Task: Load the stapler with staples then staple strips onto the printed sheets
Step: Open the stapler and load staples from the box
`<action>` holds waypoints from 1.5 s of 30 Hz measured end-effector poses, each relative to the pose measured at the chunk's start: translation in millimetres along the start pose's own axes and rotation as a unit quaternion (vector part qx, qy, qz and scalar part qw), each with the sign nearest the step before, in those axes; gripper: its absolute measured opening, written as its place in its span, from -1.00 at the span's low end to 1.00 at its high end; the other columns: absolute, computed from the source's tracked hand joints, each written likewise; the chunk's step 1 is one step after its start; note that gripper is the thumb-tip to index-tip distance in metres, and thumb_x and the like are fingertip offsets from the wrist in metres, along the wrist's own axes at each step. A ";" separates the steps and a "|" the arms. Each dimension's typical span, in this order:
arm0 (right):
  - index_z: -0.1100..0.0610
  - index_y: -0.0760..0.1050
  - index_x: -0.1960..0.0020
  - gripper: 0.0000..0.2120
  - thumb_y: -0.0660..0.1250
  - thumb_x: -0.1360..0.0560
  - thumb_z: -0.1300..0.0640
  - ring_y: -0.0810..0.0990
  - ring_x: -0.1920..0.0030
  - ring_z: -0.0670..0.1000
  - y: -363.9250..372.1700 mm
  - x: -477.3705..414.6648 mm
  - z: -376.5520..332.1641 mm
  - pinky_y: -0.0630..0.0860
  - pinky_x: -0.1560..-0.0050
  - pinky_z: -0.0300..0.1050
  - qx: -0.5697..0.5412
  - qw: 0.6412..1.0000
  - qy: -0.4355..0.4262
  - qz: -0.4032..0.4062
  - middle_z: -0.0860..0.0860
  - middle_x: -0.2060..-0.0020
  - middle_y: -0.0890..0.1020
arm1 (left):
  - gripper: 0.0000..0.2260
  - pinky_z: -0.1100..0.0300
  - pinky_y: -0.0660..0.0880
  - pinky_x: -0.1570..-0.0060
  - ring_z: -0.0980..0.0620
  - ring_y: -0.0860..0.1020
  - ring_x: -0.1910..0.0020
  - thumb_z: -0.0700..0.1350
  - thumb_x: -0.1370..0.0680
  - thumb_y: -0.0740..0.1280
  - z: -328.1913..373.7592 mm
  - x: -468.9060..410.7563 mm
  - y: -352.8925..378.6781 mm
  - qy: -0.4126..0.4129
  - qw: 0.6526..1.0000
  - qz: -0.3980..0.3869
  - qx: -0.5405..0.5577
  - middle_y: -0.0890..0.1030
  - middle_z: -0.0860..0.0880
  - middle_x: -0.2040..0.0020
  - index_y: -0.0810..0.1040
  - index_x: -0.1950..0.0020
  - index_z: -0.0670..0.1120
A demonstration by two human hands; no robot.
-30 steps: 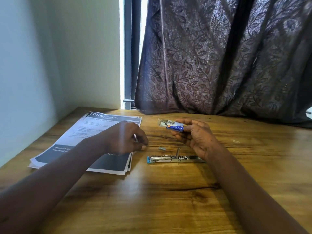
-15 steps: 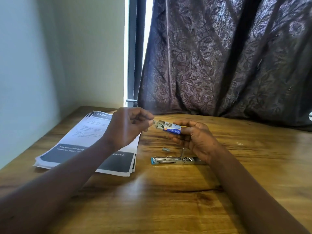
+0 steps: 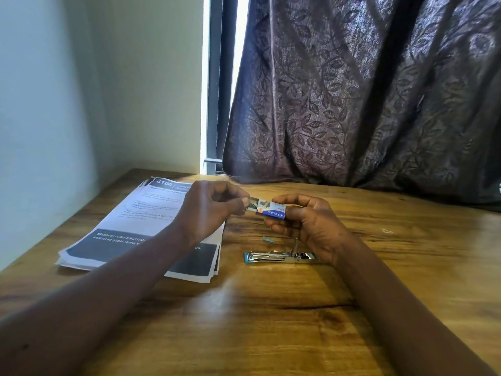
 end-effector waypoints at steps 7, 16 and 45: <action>0.30 0.61 -0.07 -0.82 0.30 -0.54 0.45 0.74 0.19 0.17 2.5 1.3 2.1 0.67 0.14 -0.09 0.011 1.000 0.004 0.008 0.27 0.09 0.74 | -0.87 0.36 0.56 0.31 0.11 0.70 0.24 -0.25 -0.52 0.48 -3.0 6.7 7.8 -0.099 0.991 -0.005 0.088 0.74 -0.17 0.07 0.70 -0.03 -0.27; 0.28 0.61 -0.08 -0.80 0.26 -0.57 0.45 0.75 0.21 0.15 2.7 0.9 3.5 0.68 0.15 -0.09 0.014 1.000 0.000 -0.001 0.28 0.06 0.73 | -0.92 0.31 0.59 0.33 0.04 0.74 0.21 -0.27 -0.50 0.50 -1.6 11.4 9.9 -0.200 0.961 0.001 0.191 0.76 -0.15 0.08 0.67 0.02 -0.17; 0.33 0.62 -0.12 -0.78 0.23 -0.59 0.35 0.75 0.15 0.16 -0.2 -3.1 0.5 0.70 0.18 -0.10 -0.062 0.998 0.002 -0.024 0.31 0.04 0.72 | -0.76 0.16 0.62 0.06 0.04 0.68 0.20 -0.24 -0.51 0.49 -6.5 5.6 9.7 -0.200 0.952 0.000 0.231 0.76 -0.12 0.11 0.65 -0.17 -0.15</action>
Point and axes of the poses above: each hand's wrist, its own x-axis away from the middle knuckle, its own y-axis out of the palm, z = x × y, the point moved 4 cm from there along -x, towards the middle knuckle
